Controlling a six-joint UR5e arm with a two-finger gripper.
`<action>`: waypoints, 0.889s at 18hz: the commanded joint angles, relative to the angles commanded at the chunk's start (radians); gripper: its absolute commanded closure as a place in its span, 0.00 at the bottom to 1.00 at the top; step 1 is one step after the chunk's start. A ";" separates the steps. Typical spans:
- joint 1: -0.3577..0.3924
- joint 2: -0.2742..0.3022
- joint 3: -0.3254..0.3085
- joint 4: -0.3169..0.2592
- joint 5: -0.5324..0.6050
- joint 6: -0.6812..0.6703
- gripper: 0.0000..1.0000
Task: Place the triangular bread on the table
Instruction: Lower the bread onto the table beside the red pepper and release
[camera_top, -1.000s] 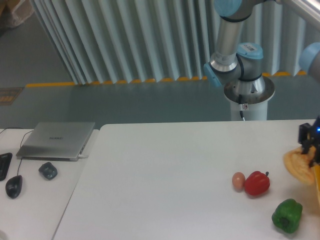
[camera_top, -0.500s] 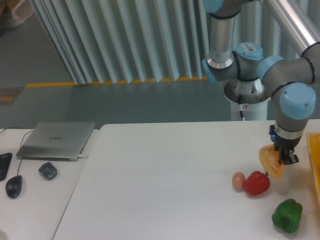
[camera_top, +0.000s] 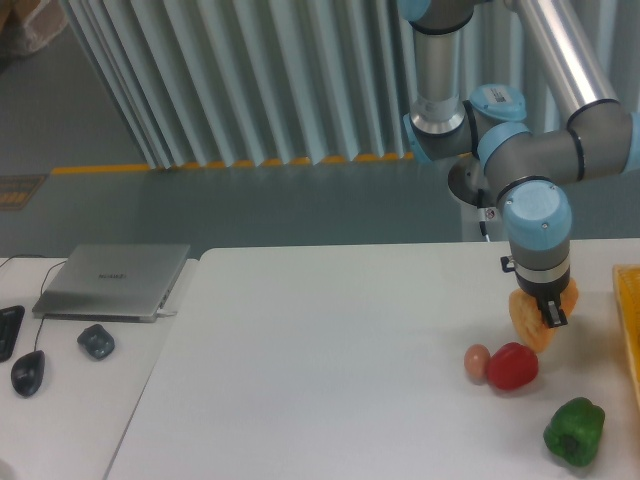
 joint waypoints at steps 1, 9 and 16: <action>-0.002 0.000 0.006 0.006 0.003 0.000 0.00; 0.005 0.009 0.050 0.008 -0.026 -0.001 0.00; 0.029 0.032 0.121 0.066 -0.143 -0.093 0.00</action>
